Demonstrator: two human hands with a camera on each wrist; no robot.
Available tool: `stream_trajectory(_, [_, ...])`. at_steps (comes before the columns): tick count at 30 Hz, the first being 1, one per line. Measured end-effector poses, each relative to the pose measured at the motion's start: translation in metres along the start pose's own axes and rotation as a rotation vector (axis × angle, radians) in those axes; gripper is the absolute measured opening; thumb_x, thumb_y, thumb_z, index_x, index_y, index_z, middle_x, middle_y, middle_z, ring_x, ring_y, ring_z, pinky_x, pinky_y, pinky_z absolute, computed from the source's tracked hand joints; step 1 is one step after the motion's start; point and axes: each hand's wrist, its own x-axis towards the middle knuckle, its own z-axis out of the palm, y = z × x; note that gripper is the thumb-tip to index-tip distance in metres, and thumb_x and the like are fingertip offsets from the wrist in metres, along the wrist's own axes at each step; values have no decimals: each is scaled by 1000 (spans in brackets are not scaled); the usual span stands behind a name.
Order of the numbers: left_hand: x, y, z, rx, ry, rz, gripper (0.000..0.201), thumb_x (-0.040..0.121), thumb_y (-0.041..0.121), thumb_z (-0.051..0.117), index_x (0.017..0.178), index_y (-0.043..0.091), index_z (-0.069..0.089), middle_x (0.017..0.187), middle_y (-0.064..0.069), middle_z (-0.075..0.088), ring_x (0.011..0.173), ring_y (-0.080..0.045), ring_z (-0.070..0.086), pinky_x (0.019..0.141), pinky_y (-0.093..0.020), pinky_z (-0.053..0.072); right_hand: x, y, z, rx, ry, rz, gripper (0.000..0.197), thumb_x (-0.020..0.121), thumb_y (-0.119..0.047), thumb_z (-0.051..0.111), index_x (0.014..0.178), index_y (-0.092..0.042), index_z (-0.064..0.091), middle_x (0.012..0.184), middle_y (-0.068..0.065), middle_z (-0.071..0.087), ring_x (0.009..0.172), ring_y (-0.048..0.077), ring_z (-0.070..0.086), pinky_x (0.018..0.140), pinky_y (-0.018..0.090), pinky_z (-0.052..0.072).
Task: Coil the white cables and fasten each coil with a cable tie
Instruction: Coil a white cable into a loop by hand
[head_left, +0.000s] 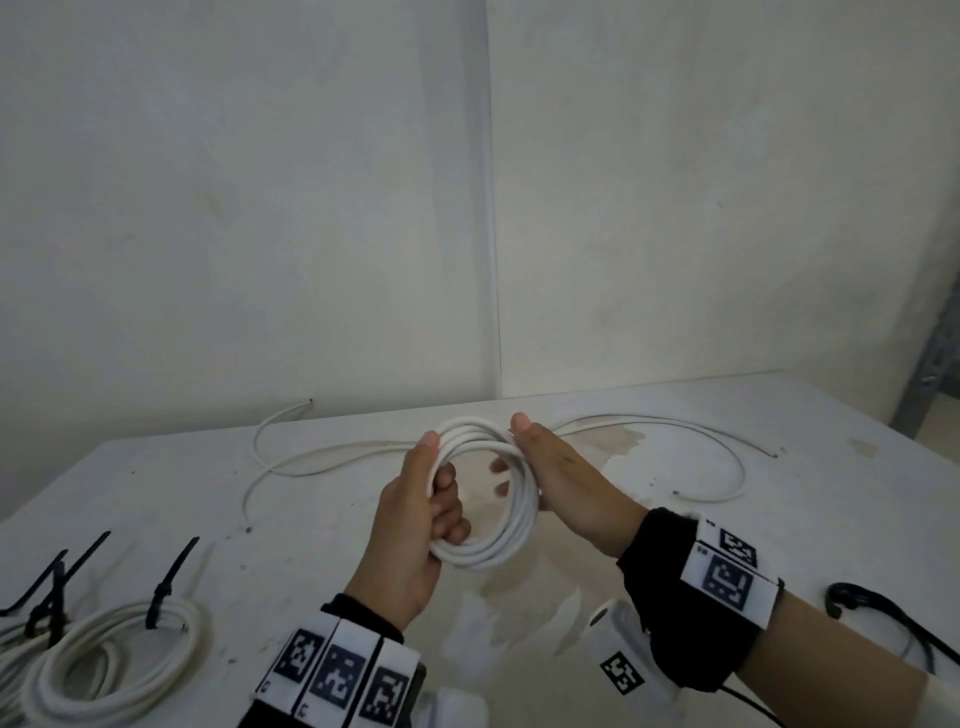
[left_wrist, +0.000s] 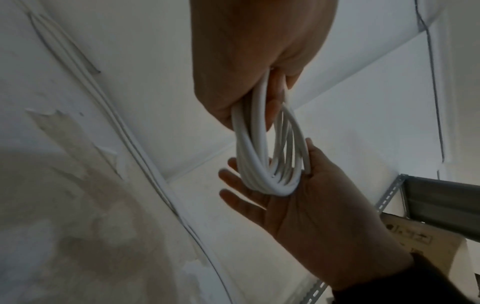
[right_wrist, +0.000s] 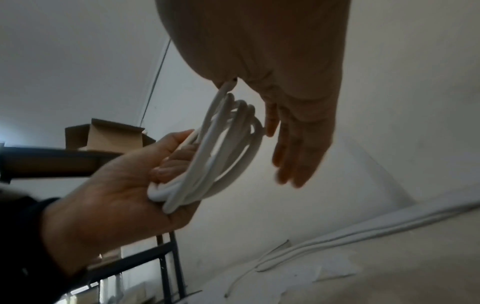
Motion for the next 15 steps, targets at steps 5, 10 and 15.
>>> stream_trajectory(5, [-2, -10, -5, -9, -124, -10, 45, 97, 36, 34, 62, 10, 46, 43, 2, 34, 38, -10, 34, 47, -24, 41, -4, -9, 0, 147, 12, 14, 41, 97, -42, 28, 78, -9, 42, 60, 4, 45, 47, 15, 53, 45, 16, 40])
stream_trajectory(10, [2, 0, -12, 150, -265, -110, 56, 93, 28, 26, 59, 2, 61, 51, -12, 54, 47, -21, 55, 64, -35, 53, -4, -6, -3, 109, -15, 10, 36, 96, -40, 35, 73, -12, 37, 55, -3, 37, 40, 12, 41, 46, 24, 38])
stream_trajectory(15, [-1, 9, 4, 385, -257, -172, 64, 92, 55, 35, 61, 5, 59, 45, -5, 49, 42, -17, 49, 60, -31, 49, -4, -8, -4, -27, -106, -26, 34, 94, -42, 38, 76, -14, 41, 59, 0, 42, 41, 13, 39, 42, 25, 36])
